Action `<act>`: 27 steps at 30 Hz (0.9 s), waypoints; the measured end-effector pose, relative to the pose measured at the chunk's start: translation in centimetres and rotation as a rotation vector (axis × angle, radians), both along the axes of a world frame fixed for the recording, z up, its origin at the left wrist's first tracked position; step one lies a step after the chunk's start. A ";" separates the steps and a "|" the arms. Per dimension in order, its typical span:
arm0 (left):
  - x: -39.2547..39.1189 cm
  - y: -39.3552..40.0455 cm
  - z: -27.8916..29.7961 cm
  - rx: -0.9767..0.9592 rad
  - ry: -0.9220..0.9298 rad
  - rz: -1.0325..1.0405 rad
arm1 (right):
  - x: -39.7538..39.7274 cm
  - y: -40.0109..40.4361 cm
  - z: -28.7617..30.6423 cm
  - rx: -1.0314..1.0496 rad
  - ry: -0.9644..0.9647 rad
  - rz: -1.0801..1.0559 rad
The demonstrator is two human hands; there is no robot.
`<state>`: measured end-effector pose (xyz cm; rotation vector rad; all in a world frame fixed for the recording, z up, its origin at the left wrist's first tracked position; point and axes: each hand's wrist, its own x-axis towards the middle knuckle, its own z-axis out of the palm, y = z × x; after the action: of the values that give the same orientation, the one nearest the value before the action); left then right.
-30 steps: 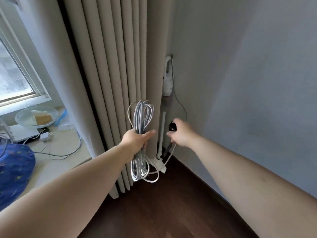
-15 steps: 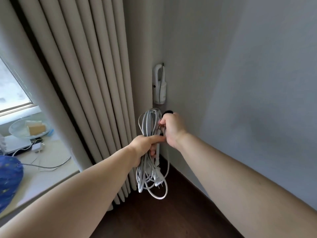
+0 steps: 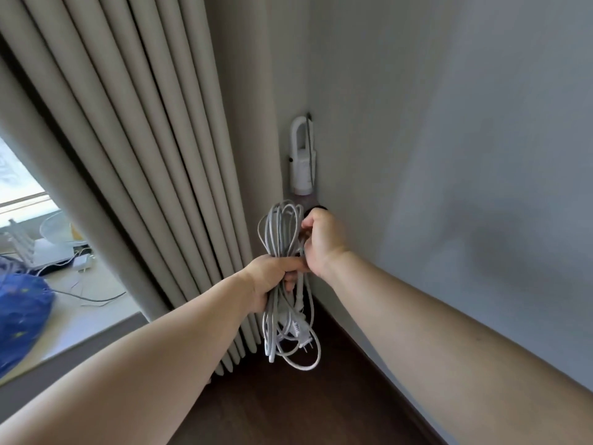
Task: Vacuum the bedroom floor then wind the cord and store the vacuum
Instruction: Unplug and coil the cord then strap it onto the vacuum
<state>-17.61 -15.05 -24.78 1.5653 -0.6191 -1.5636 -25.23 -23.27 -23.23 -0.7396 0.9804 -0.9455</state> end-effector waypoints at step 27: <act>15.6 -5.5 4.2 -0.337 -0.090 -0.208 | 5.9 -7.2 -4.3 -0.387 1.145 0.547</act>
<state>-2.05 -20.59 -20.60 1.3536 -1.0658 -1.4516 -19.30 -30.46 -27.52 -1.8696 1.4502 -0.1454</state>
